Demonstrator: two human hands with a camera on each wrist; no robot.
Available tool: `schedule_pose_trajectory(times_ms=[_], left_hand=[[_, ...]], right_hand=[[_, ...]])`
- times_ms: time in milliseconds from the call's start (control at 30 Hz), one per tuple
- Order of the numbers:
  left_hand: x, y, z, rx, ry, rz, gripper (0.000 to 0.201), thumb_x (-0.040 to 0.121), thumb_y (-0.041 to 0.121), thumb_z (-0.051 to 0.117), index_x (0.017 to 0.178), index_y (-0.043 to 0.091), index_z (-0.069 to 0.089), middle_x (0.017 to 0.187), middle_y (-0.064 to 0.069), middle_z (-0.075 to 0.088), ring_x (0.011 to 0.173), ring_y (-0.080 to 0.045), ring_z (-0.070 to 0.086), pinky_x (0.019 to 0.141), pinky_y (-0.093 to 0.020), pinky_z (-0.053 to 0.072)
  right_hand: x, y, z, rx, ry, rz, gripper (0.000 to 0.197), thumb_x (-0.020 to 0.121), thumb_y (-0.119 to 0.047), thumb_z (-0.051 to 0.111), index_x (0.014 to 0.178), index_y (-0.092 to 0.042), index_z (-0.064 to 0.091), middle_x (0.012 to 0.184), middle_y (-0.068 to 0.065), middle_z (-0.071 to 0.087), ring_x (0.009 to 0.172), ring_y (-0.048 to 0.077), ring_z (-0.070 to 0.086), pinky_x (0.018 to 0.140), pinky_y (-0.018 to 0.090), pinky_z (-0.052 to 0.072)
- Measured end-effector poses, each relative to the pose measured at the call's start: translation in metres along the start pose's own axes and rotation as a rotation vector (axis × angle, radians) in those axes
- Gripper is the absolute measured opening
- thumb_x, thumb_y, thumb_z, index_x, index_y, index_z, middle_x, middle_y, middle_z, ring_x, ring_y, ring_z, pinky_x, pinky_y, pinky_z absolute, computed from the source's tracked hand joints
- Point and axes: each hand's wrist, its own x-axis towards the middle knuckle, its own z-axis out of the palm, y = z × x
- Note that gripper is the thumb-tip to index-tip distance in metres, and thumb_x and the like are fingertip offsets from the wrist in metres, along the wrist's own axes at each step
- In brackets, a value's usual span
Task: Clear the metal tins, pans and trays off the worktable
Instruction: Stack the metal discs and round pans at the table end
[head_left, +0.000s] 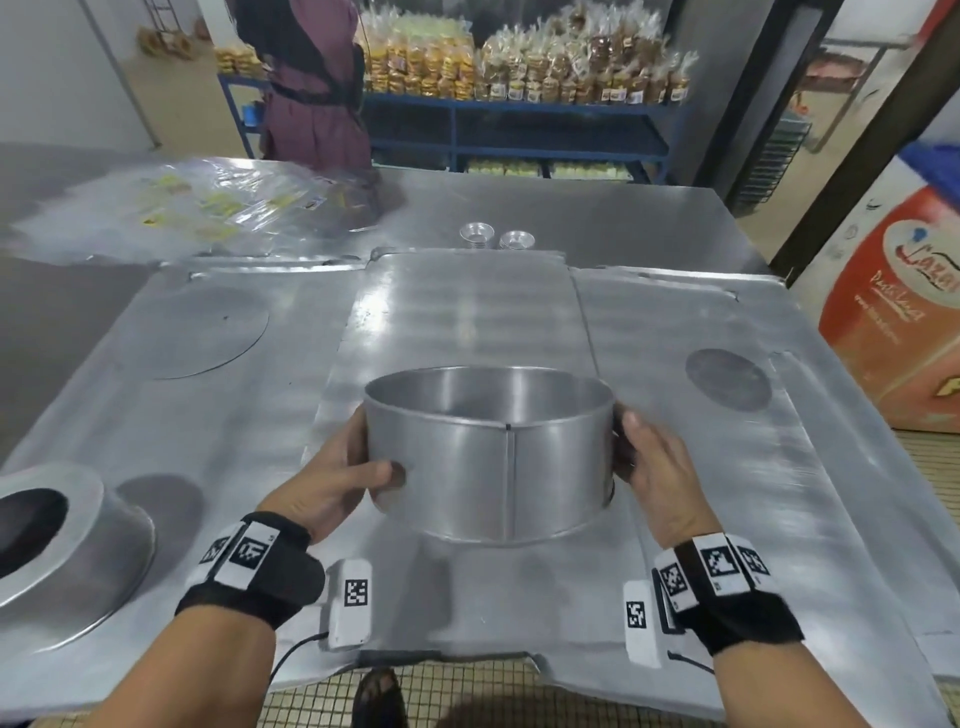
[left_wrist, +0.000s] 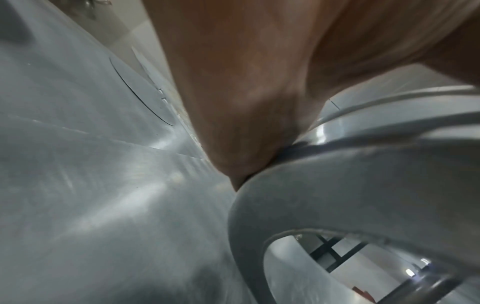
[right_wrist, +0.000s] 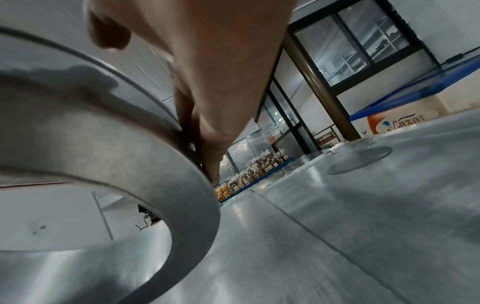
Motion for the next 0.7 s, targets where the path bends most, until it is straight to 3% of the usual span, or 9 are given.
schedule_pose_trajectory(times_ms=[33, 100, 133, 200, 267, 333, 567, 700], left_hand=[[-0.001, -0.002, 0.003, -0.017, 0.038, -0.007, 0.113, 0.057, 0.056, 0.092, 0.149, 0.014, 0.042, 0.141, -0.009, 0.06, 0.13, -0.023, 0.057, 0.102, -0.032, 0.051], [-0.003, -0.005, 0.009, -0.078, 0.119, -0.049, 0.11, 0.061, 0.067, 0.085, 0.15, 0.017, 0.042, 0.143, -0.005, 0.06, 0.133, -0.021, 0.055, 0.103, -0.031, 0.049], [-0.004, -0.008, 0.01, -0.105, 0.16, -0.068, 0.107, 0.061, 0.063, 0.086, 0.149, 0.019, 0.044, 0.141, -0.005, 0.061, 0.13, -0.02, 0.058, 0.1, -0.03, 0.051], [-0.005, -0.017, 0.012, -0.124, 0.201, -0.084, 0.089, 0.069, 0.036, 0.085, 0.147, 0.022, 0.046, 0.137, -0.01, 0.064, 0.12, -0.023, 0.065, 0.095, -0.034, 0.051], [-0.009, -0.023, 0.017, -0.117, 0.233, -0.099, 0.068, 0.08, 0.007, 0.068, 0.142, 0.029, 0.05, 0.133, -0.01, 0.066, 0.112, -0.023, 0.068, 0.094, -0.037, 0.051], [-0.014, -0.029, 0.021, -0.108, 0.263, -0.124, 0.069, 0.088, -0.01, 0.052, 0.136, 0.039, 0.053, 0.128, -0.005, 0.069, 0.108, -0.02, 0.07, 0.092, -0.036, 0.052], [-0.021, -0.043, 0.024, -0.04, 0.281, -0.179, 0.074, 0.091, -0.013, 0.048, 0.135, 0.047, 0.049, 0.128, 0.005, 0.07, 0.112, -0.018, 0.069, 0.085, -0.028, 0.056], [-0.022, -0.048, 0.02, -0.007, 0.306, -0.222, 0.076, 0.092, -0.011, 0.051, 0.142, 0.046, 0.044, 0.136, 0.004, 0.065, 0.122, -0.022, 0.063, 0.094, -0.034, 0.052]], right_hand=[[-0.003, 0.001, 0.003, -0.025, 0.004, -0.022, 0.07, 0.067, -0.063, 0.078, 0.114, -0.011, 0.07, 0.106, 0.002, 0.075, 0.097, 0.013, 0.069, 0.086, 0.031, 0.055], [-0.008, 0.003, 0.009, -0.059, -0.003, -0.047, 0.046, 0.082, -0.047, 0.069, 0.107, -0.009, 0.072, 0.098, 0.0, 0.076, 0.094, 0.013, 0.07, 0.09, 0.036, 0.051], [-0.009, 0.005, 0.01, -0.07, -0.006, -0.049, 0.037, 0.087, -0.035, 0.065, 0.111, -0.008, 0.071, 0.102, 0.002, 0.076, 0.099, 0.016, 0.07, 0.093, 0.038, 0.051], [-0.01, 0.013, 0.008, -0.098, -0.018, -0.03, 0.029, 0.095, -0.013, 0.059, 0.122, -0.007, 0.067, 0.114, 0.007, 0.073, 0.111, 0.023, 0.067, 0.1, 0.038, 0.048], [-0.011, 0.021, 0.003, -0.143, -0.037, 0.013, 0.036, 0.094, 0.003, 0.055, 0.128, -0.006, 0.063, 0.117, 0.007, 0.072, 0.114, 0.025, 0.066, 0.101, 0.037, 0.049], [-0.012, 0.028, -0.001, -0.202, -0.031, 0.043, 0.042, 0.092, 0.01, 0.054, 0.13, -0.005, 0.062, 0.115, 0.006, 0.073, 0.114, 0.028, 0.066, 0.099, 0.037, 0.051], [-0.017, 0.055, -0.012, -0.261, -0.002, 0.086, 0.047, 0.087, 0.014, 0.055, 0.128, -0.007, 0.064, 0.117, 0.008, 0.072, 0.115, 0.031, 0.065, 0.104, 0.046, 0.047], [-0.017, 0.054, -0.011, -0.331, 0.009, 0.117, 0.055, 0.081, 0.02, 0.056, 0.118, -0.018, 0.068, 0.11, 0.004, 0.075, 0.108, 0.027, 0.069, 0.099, 0.04, 0.051]])
